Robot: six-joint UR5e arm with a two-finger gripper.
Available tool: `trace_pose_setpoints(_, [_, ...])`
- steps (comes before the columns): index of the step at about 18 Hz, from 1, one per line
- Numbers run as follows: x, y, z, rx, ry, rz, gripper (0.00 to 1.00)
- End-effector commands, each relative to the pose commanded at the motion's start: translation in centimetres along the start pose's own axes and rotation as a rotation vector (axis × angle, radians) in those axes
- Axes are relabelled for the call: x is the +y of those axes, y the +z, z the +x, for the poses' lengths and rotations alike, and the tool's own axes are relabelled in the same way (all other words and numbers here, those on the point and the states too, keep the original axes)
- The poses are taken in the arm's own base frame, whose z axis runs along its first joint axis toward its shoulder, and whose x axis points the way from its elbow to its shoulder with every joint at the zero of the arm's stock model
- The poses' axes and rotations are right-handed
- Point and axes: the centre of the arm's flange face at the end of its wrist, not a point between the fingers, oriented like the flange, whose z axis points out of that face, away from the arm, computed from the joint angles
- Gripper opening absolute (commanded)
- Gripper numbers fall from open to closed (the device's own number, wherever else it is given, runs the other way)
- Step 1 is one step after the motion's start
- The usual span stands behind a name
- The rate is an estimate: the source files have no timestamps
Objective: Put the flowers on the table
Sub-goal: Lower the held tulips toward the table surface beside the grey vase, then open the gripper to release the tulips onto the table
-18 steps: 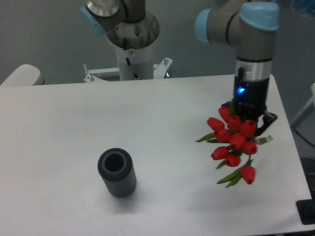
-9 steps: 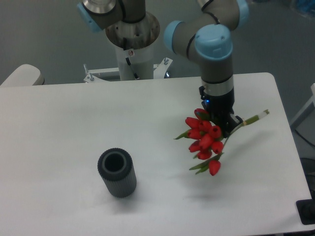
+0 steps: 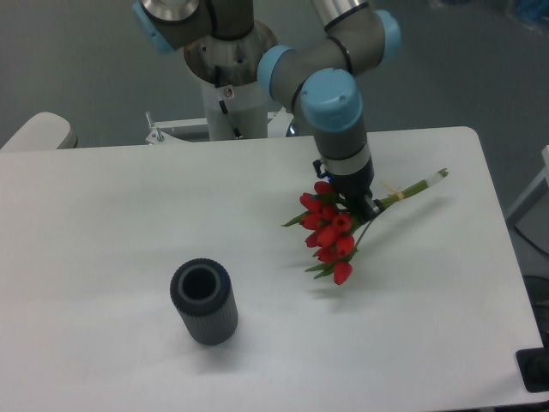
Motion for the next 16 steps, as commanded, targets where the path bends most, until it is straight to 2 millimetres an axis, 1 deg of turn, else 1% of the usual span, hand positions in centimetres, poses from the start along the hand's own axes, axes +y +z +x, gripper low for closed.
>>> trace_pose_setpoints(2, [-0.3,0.6,0.4,0.016,0.004,0.01,0.32])
trace_pose_setpoints(3, [-0.2,1.3,0.7,0.032,0.004,0.0,0.32])
trace_pose_setpoints(4, [-0.3,1.6,0.8,0.038,0.01,0.004,0.32])
trace_pose_setpoints(5, [-0.4,1.6,0.8,0.039,0.012,0.005,0.34])
trace_pose_setpoints(8, [-0.5,1.7,0.8,0.039,0.012,0.007,0.34])
trace_pose_setpoints(9, [-0.5,1.4,0.7,0.033,0.012,0.011,0.39])
trace_pose_setpoints(10, [-0.5,1.1,0.5,0.025,0.01,0.012,0.49])
trace_pose_setpoints(13, [-0.7,0.5,0.0,0.007,-0.003,0.011,0.85])
trace_pose_setpoints(14, [-0.6,0.1,-0.3,-0.002,-0.005,0.011,0.93])
trace_pose_setpoints(16, [-0.5,-0.7,-0.7,-0.019,-0.009,0.009,1.0])
